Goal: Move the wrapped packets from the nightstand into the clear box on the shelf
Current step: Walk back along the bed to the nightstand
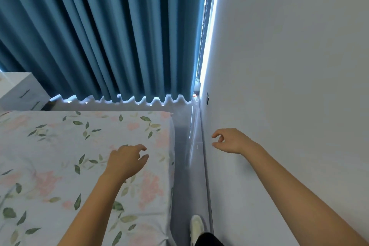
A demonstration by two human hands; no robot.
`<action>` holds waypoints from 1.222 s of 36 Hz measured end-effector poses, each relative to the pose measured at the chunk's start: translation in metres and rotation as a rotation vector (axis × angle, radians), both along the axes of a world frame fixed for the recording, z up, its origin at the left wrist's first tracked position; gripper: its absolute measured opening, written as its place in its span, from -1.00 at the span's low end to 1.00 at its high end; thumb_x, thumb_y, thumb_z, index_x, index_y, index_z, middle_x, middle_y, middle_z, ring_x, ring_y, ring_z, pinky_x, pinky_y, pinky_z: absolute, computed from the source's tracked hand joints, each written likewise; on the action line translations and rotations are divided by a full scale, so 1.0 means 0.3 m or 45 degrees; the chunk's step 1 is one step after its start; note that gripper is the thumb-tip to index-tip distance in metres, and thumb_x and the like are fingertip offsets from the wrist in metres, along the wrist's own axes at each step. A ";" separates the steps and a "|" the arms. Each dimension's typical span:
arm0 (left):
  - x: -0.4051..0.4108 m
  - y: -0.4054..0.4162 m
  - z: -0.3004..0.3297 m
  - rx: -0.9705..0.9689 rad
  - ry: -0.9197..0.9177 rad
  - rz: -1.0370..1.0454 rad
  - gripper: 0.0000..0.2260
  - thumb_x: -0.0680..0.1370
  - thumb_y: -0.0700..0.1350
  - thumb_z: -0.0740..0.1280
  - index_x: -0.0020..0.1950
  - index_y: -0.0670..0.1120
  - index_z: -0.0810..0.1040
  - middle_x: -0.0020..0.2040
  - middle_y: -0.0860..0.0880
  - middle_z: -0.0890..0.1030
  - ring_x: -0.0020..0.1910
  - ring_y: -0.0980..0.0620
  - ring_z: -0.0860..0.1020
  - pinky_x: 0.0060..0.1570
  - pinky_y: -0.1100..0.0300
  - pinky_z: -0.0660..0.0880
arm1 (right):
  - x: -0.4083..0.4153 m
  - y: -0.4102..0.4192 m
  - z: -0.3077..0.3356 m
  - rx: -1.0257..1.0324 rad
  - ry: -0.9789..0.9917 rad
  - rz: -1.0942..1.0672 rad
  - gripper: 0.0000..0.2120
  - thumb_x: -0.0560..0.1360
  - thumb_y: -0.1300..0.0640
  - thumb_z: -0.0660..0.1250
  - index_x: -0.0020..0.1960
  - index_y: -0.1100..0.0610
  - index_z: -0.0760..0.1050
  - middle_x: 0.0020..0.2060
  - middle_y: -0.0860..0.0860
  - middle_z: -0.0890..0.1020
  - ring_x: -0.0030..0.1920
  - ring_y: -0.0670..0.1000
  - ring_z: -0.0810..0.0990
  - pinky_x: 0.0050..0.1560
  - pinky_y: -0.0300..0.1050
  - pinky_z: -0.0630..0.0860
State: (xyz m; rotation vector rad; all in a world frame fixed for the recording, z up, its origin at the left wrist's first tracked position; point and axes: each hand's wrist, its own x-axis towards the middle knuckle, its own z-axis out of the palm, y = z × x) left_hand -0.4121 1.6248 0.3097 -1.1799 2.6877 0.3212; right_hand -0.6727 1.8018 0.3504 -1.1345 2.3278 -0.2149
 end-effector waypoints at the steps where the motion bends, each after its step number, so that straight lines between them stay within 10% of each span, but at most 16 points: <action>1: -0.034 -0.042 -0.006 -0.003 0.006 0.004 -0.65 0.61 0.15 0.12 0.36 0.11 0.40 0.11 0.12 0.62 0.18 0.04 0.52 0.08 0.11 0.42 | -0.049 -0.040 -0.007 0.005 0.010 -0.010 -0.67 0.52 -0.02 0.29 0.27 0.00 0.47 0.08 -0.02 0.61 0.13 -0.01 0.53 0.13 -0.13 0.47; 21: -1.058 -1.002 0.024 0.037 -0.025 -0.035 -0.68 0.60 0.09 0.14 0.34 0.12 0.45 0.16 0.09 0.62 0.16 0.06 0.54 0.11 0.18 0.45 | -0.913 -1.051 -0.136 0.062 0.144 0.123 -0.62 0.54 -0.06 0.21 0.34 -0.06 0.39 0.24 -0.03 0.54 0.26 0.02 0.47 0.19 -0.10 0.44; 44: -1.619 -1.841 -0.026 0.056 0.008 0.074 -0.68 0.60 0.05 0.13 0.34 0.14 0.41 0.16 0.07 0.60 0.21 -0.01 0.48 0.07 0.12 0.43 | -1.499 -1.909 -0.098 0.096 0.184 0.235 -0.63 0.49 -0.22 0.22 0.23 -0.11 0.48 0.18 -0.08 0.58 0.23 0.01 0.50 0.20 -0.09 0.46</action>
